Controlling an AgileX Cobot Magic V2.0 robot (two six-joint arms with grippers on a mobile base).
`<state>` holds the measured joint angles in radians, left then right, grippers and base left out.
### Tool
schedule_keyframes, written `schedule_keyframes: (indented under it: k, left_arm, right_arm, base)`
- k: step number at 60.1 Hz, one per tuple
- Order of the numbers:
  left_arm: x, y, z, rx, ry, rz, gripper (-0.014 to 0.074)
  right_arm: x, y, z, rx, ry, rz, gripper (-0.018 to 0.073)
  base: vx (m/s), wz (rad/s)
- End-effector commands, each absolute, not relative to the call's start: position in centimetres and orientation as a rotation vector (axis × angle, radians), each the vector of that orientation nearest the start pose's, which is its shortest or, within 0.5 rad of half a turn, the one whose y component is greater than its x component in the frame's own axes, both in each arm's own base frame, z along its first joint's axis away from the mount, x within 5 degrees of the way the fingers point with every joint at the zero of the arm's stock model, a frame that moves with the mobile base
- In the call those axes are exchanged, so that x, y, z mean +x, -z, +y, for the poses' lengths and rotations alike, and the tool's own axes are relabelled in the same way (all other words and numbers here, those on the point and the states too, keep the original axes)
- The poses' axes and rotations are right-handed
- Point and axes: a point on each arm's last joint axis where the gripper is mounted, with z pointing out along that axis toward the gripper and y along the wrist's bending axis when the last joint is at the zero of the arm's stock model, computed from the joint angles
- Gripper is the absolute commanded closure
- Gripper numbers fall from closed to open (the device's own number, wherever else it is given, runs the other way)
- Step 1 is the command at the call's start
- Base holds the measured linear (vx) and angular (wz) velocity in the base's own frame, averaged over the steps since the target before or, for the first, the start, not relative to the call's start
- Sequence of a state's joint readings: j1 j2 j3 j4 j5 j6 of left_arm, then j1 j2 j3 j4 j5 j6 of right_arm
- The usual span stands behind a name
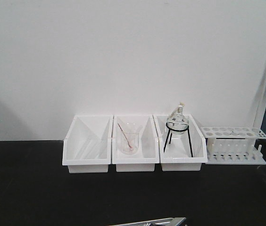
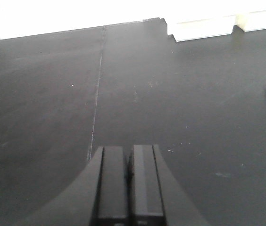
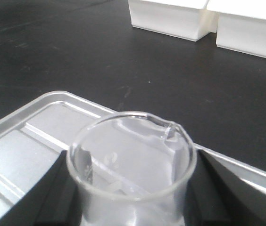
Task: Move beaker to silver tray on left bench
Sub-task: 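Lower the held beaker onto the silver tray with the right gripper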
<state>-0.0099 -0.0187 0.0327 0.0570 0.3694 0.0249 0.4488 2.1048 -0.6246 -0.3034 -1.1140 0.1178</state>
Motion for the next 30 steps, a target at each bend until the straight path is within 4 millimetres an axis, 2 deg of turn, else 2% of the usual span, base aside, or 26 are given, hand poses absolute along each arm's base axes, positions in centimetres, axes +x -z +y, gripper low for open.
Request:
schedule_keyframes:
  k: [1, 13, 30]
  left_arm:
    - [5.42, -17.02, 0.06, 0.071, -0.056, 1.804, 0.0595]
    - [5.42, -17.02, 0.06, 0.071, -0.056, 1.804, 0.0595]
    - [5.42, -17.02, 0.06, 0.071, -0.056, 1.804, 0.0595]
  right_arm:
    - [29.01, -10.11, 16.64, -0.596, -0.56, 1.661, 0.0484]
    - [28.94, -9.82, 16.63, -0.612, -0.555, 1.69, 0.0333]
    - [28.99, -10.04, 16.65, -0.6, -0.56, 1.668, -0.0017]
  base:
    - [0.0, 0.0]
    - [0.0, 0.0]
    - [0.0, 0.0]
